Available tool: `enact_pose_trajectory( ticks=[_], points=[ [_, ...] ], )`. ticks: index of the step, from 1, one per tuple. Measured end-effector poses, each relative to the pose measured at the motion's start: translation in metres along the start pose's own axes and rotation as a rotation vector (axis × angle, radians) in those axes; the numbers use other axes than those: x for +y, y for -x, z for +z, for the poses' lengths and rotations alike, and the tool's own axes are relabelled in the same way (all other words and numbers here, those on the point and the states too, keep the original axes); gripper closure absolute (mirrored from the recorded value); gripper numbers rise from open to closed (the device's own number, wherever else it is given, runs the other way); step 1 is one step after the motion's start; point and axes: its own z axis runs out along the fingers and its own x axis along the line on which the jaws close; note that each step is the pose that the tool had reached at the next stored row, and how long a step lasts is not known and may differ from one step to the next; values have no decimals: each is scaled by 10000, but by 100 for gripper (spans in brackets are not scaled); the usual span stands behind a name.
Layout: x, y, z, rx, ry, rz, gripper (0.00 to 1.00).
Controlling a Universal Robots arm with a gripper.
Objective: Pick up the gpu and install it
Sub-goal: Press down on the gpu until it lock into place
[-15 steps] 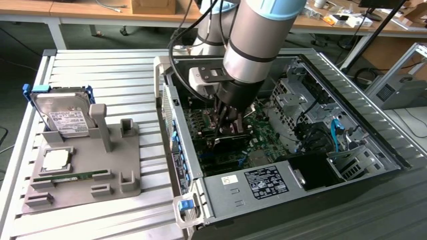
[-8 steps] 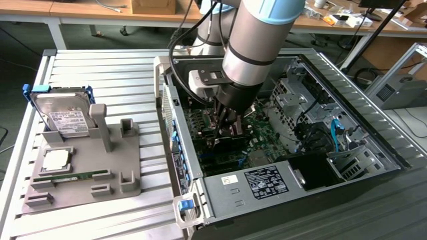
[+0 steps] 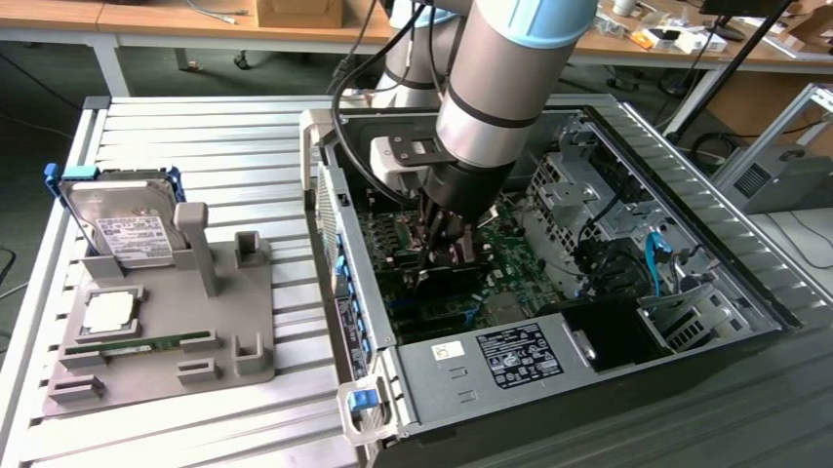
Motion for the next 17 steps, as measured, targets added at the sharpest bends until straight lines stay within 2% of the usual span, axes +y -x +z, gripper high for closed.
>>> enact_pose_trajectory(
  ticks=[17],
  points=[
    [-1, -2, 44, 4, 4, -1, 89]
  ],
)
